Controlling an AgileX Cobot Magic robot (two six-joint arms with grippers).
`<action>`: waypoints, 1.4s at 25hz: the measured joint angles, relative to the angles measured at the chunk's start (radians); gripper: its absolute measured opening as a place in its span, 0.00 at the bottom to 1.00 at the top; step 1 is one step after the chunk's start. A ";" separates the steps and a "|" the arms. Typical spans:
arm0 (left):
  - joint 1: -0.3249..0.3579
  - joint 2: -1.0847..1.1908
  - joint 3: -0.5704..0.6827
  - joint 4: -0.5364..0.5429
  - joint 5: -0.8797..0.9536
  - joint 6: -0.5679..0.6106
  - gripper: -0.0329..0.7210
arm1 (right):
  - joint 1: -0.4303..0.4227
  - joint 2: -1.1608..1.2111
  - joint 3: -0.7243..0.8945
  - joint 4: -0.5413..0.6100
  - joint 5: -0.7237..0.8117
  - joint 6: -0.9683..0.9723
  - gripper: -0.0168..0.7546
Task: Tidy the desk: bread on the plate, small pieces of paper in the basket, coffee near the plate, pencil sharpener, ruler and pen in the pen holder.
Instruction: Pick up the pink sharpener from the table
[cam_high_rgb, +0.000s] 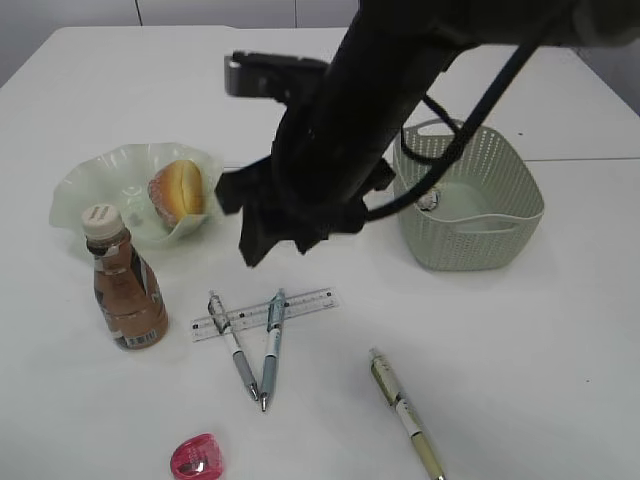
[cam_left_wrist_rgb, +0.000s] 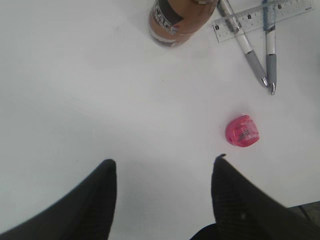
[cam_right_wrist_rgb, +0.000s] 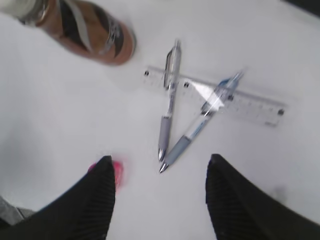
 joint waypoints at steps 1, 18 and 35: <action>0.000 0.000 0.000 0.001 -0.004 0.000 0.63 | 0.020 -0.003 0.026 -0.004 0.003 0.018 0.57; 0.000 0.000 0.000 0.004 -0.034 0.000 0.63 | 0.374 0.025 0.097 -0.344 -0.033 0.557 0.56; 0.000 0.000 0.000 0.004 -0.034 0.000 0.63 | 0.383 0.255 -0.054 -0.313 -0.002 0.627 0.56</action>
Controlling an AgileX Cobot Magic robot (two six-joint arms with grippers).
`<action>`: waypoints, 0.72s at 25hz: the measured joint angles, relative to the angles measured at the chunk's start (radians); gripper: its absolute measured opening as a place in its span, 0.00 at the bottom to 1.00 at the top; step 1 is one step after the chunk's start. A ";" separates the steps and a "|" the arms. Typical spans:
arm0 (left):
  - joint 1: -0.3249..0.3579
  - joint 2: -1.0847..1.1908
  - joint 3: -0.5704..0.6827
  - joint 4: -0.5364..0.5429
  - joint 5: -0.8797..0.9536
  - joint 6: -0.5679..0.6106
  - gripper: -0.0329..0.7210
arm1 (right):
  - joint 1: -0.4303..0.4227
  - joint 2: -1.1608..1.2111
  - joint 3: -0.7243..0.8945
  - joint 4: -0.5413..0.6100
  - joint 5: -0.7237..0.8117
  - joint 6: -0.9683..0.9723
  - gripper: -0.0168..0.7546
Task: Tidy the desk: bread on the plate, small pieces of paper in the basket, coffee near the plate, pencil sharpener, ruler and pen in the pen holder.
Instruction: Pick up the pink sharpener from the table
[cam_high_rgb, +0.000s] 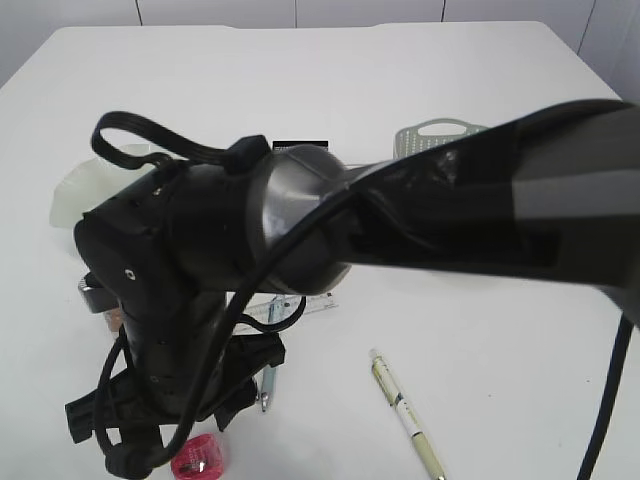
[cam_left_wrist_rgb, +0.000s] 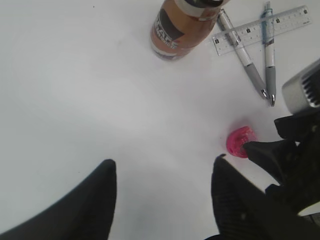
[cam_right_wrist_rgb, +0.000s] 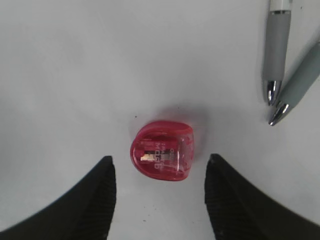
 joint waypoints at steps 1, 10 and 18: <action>0.000 0.000 0.000 0.000 0.000 0.000 0.63 | 0.000 0.009 -0.002 0.004 0.004 0.000 0.56; 0.000 0.000 0.000 0.003 0.000 0.000 0.63 | 0.000 0.067 -0.002 0.066 0.013 -0.007 0.56; 0.000 0.000 0.000 0.005 0.000 0.000 0.63 | 0.000 0.090 -0.004 0.068 0.005 -0.010 0.56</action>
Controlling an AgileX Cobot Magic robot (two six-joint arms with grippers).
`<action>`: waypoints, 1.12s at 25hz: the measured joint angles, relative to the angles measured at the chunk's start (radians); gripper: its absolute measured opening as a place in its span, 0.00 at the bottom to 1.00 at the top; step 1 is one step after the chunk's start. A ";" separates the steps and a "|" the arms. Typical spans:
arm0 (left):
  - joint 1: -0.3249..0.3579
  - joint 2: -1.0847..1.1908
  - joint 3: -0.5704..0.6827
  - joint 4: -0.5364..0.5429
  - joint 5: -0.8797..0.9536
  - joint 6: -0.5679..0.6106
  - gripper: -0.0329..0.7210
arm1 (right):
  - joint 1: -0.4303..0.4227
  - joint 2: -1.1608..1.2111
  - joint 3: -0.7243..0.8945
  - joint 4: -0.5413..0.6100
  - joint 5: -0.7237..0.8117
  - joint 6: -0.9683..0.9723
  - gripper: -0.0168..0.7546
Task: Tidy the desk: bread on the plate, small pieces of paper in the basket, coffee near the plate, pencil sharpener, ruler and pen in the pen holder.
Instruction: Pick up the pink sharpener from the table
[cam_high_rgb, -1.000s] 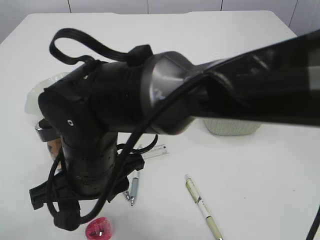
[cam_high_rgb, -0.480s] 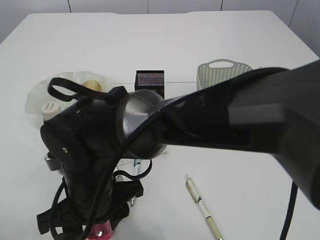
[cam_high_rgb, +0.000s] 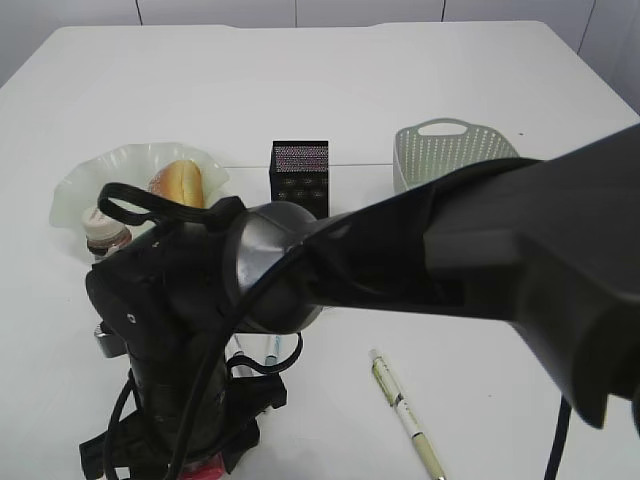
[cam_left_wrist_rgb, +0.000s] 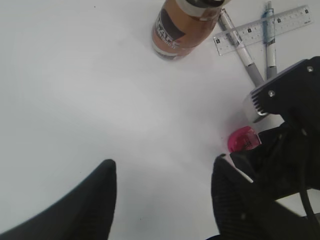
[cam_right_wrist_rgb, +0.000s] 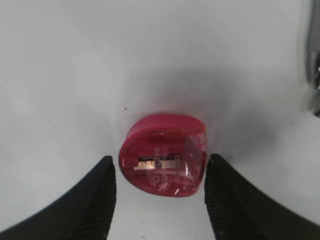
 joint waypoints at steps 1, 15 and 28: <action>0.000 0.000 0.000 0.000 0.000 0.000 0.63 | 0.000 0.008 0.000 0.000 0.000 0.000 0.56; 0.000 0.000 0.000 0.030 0.000 0.000 0.63 | 0.000 0.033 -0.006 -0.004 -0.017 0.000 0.56; 0.000 0.000 0.000 0.033 -0.002 0.000 0.63 | 0.000 0.021 -0.006 0.023 -0.004 -0.166 0.47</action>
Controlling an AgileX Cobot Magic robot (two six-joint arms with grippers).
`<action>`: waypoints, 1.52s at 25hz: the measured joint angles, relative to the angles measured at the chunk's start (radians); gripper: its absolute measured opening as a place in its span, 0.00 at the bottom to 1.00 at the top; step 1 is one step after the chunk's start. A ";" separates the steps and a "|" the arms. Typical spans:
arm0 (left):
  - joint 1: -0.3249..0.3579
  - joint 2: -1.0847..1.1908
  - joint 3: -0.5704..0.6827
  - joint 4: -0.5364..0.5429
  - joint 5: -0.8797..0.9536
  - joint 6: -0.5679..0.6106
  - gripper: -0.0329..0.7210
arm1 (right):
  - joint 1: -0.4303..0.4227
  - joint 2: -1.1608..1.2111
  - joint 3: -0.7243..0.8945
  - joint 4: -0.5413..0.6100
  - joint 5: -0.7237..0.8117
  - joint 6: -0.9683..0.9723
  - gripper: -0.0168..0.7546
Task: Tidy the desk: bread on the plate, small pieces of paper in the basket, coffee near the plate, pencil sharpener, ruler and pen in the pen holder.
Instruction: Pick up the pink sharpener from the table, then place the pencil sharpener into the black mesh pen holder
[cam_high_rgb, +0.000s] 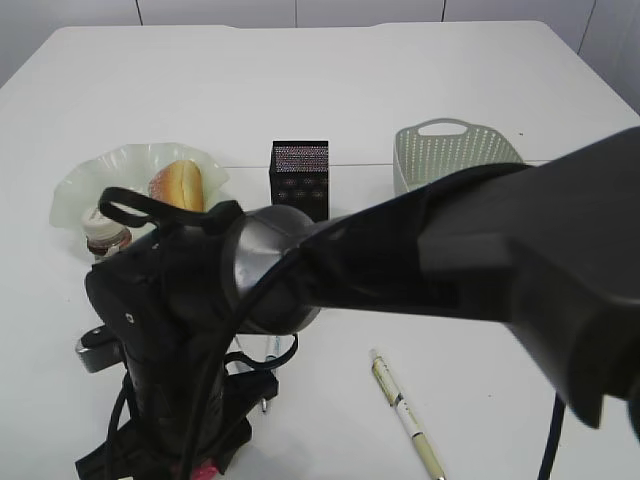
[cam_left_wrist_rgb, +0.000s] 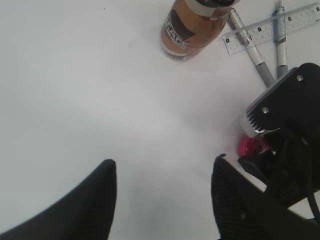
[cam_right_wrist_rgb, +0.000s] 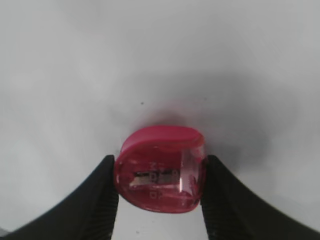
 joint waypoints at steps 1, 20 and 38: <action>0.000 0.000 0.000 0.000 0.000 0.000 0.63 | 0.000 -0.014 0.000 0.004 0.002 -0.020 0.47; 0.000 0.000 0.000 0.000 -0.002 0.000 0.63 | -0.349 -0.386 0.000 0.113 0.042 -0.335 0.47; 0.000 0.000 0.000 -0.032 -0.002 0.000 0.63 | -0.734 -0.263 -0.018 0.818 -0.176 -1.026 0.47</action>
